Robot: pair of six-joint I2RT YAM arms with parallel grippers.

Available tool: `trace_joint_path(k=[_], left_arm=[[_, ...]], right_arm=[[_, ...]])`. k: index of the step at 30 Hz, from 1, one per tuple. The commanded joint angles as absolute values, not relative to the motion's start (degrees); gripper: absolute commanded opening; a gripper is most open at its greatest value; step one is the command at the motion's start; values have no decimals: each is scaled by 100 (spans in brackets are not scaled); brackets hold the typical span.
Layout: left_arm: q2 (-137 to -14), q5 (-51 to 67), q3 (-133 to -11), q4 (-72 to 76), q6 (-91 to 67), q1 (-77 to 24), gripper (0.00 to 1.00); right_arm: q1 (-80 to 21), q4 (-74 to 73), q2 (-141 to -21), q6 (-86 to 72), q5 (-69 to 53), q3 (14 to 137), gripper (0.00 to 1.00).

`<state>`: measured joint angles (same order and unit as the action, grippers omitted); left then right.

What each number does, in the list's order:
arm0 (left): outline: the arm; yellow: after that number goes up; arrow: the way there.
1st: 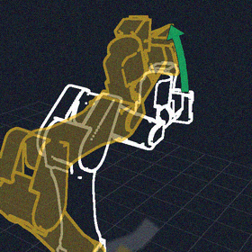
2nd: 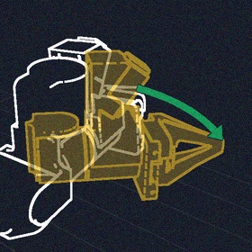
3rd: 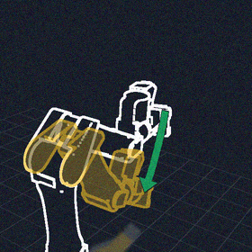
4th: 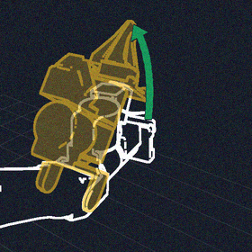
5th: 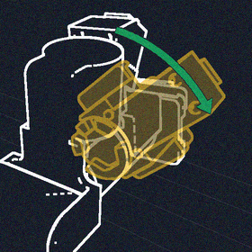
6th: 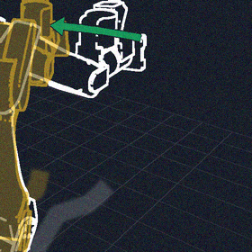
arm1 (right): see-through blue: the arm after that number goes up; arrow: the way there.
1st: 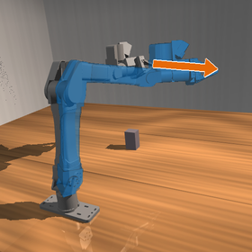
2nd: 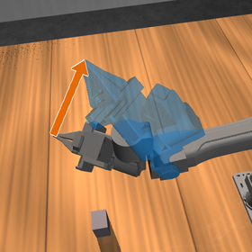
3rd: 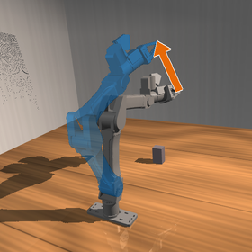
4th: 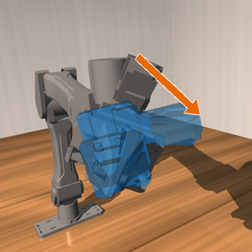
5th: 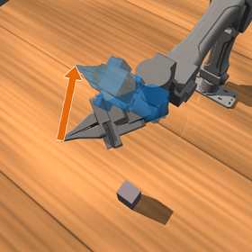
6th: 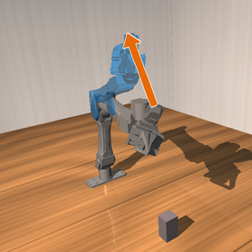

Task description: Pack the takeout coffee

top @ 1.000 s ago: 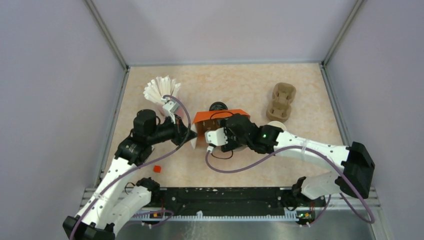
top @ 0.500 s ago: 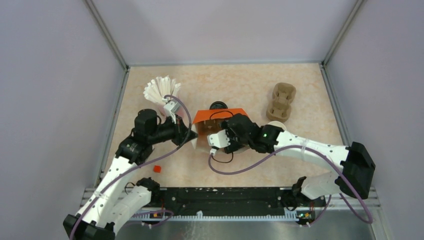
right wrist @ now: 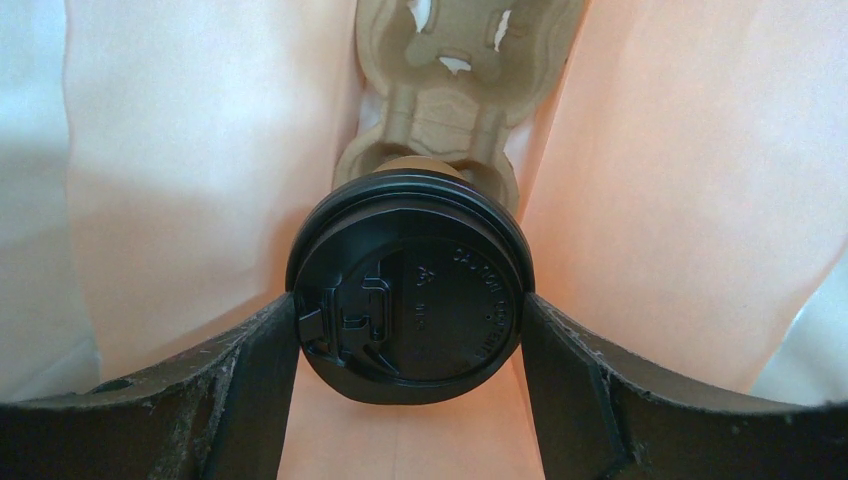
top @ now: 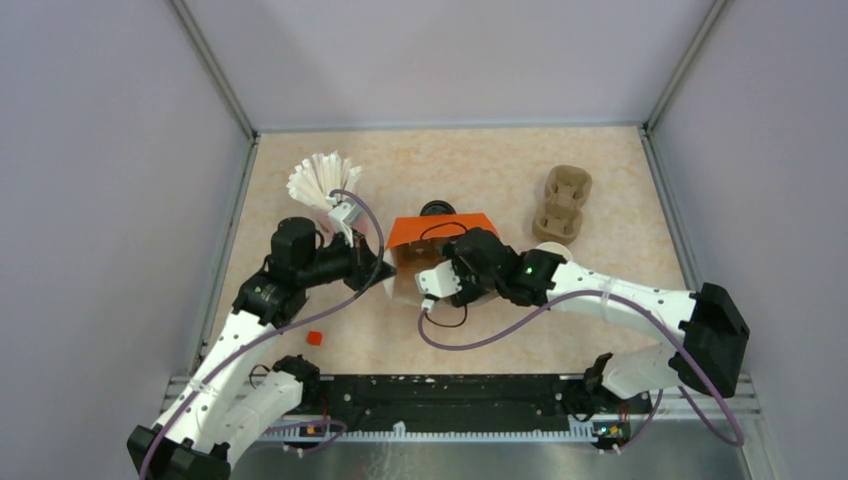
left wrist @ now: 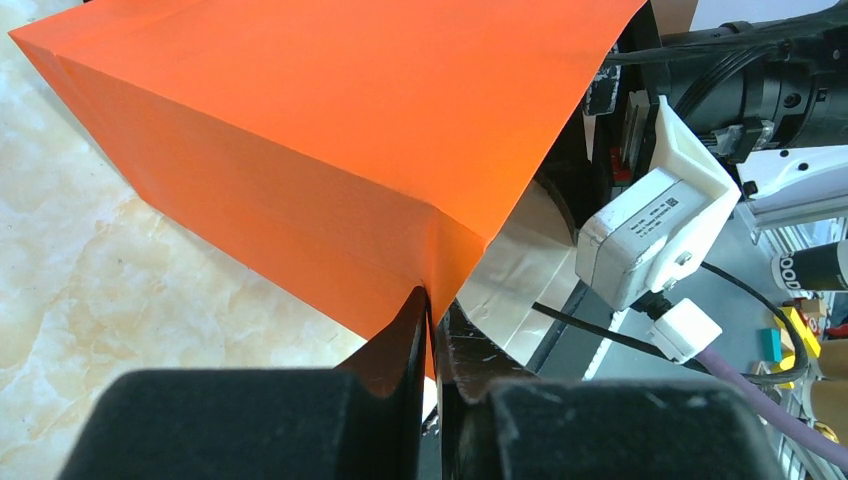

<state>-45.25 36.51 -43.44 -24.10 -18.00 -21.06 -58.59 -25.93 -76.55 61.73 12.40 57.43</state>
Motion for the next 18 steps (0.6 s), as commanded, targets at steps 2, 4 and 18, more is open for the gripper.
trace_joint_path(k=[2,4,18], left_arm=[[-4534,3636,-4567,-2377,-1767,-2118,10],[-4528,3635,-4583,-2389,-1762,-2118,10],[-4647,3816,-4579,-2285,-2013,-2119,10]], right_arm=[[-5805,-2669,-7577,6365,1485,5980,47],[-5801,-2711,-7528,6441,1383,5908,47],[-5758,-1709,-7952,6505,1033,5714,46]])
